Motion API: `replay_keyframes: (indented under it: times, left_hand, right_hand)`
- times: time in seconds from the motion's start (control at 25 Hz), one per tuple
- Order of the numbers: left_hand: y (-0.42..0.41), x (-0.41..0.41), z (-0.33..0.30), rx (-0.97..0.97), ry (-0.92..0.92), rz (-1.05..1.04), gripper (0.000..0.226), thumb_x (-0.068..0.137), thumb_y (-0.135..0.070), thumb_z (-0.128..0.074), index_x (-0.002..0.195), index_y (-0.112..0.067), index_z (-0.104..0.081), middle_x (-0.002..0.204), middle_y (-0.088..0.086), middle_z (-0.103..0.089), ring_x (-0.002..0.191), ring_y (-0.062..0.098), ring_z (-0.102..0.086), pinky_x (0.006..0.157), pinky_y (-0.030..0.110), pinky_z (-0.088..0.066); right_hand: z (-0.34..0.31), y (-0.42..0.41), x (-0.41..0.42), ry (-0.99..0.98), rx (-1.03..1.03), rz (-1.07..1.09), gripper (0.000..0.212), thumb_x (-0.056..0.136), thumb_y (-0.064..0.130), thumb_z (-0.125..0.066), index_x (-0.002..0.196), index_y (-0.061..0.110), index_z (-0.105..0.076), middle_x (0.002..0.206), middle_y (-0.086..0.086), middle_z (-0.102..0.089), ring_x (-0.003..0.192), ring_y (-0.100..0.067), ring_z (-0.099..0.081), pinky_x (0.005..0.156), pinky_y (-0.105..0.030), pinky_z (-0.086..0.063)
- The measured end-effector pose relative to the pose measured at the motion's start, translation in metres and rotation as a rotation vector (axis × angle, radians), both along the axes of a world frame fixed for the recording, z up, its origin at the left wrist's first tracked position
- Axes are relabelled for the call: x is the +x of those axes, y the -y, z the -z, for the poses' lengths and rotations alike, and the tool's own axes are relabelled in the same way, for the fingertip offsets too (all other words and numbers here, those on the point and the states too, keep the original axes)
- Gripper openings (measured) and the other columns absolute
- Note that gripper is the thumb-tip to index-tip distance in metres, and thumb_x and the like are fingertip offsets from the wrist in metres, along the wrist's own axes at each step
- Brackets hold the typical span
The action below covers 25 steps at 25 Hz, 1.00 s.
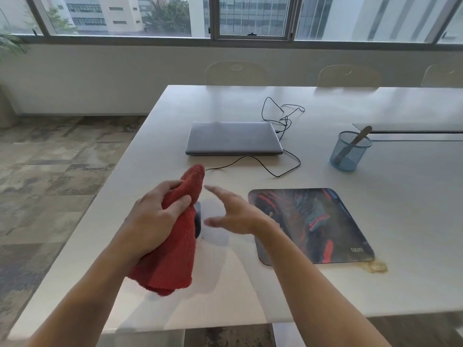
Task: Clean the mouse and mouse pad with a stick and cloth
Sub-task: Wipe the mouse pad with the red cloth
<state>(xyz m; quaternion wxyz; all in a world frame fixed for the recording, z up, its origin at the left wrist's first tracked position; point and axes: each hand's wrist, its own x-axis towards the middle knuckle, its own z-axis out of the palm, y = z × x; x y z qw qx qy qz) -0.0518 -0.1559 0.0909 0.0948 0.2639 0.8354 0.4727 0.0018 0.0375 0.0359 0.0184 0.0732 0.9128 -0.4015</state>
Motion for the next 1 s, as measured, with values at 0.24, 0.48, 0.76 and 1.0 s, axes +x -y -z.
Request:
replay_keyframes:
  times: [0.24,0.48,0.76,1.0]
  left_hand:
    - [-0.060,0.050,0.007,0.503,0.238,0.107,0.026,0.091,-0.043,-0.057,0.116,-0.038,-0.059,0.099,-0.013,-0.071,0.091,0.008,-0.069,0.073,0.023,-0.053]
    - [-0.116,0.082,0.030,0.167,-0.154,0.238,0.052,0.092,-0.066,-0.016,0.135,-0.049,-0.040,0.135,-0.025,-0.045,0.134,-0.006,-0.023,0.110,0.029,-0.020]
    - [-0.126,0.044,0.082,-0.359,-0.431,0.343,0.049,0.102,-0.036,-0.026,0.148,-0.019,-0.035,0.157,-0.001,-0.029,0.146,0.017,-0.014,0.117,0.034,-0.011]
    - [-0.125,0.043,0.109,-0.508,-0.535,0.478,0.068,0.095,-0.024,-0.030,0.154,-0.025,0.003,0.163,-0.003,0.003,0.148,0.019,0.007,0.118,0.044,0.000]
  right_hand:
    - [-0.022,0.016,0.063,-0.171,-0.997,0.266,0.048,0.093,0.057,-0.048,0.115,0.021,-0.070,0.101,-0.005,-0.072,0.091,-0.019,-0.068,0.077,-0.032,-0.056]
    - [-0.035,-0.005,0.093,-0.375,-1.271,0.501,0.045,0.086,0.041,-0.062,0.116,0.007,-0.066,0.092,-0.009,-0.074,0.081,-0.017,-0.072,0.070,-0.026,-0.057]
    - [-0.027,-0.051,0.121,-0.288,-0.079,0.824,0.052,0.087,0.036,-0.061,0.136,0.030,-0.043,0.104,0.008,-0.067,0.087,-0.012,-0.069,0.068,-0.022,-0.052]
    - [0.029,-0.018,0.073,0.007,0.636,0.688,0.057,0.100,0.035,-0.036,0.149,0.009,-0.024,0.119,-0.014,-0.058,0.100,-0.033,-0.063,0.077,-0.042,-0.050]
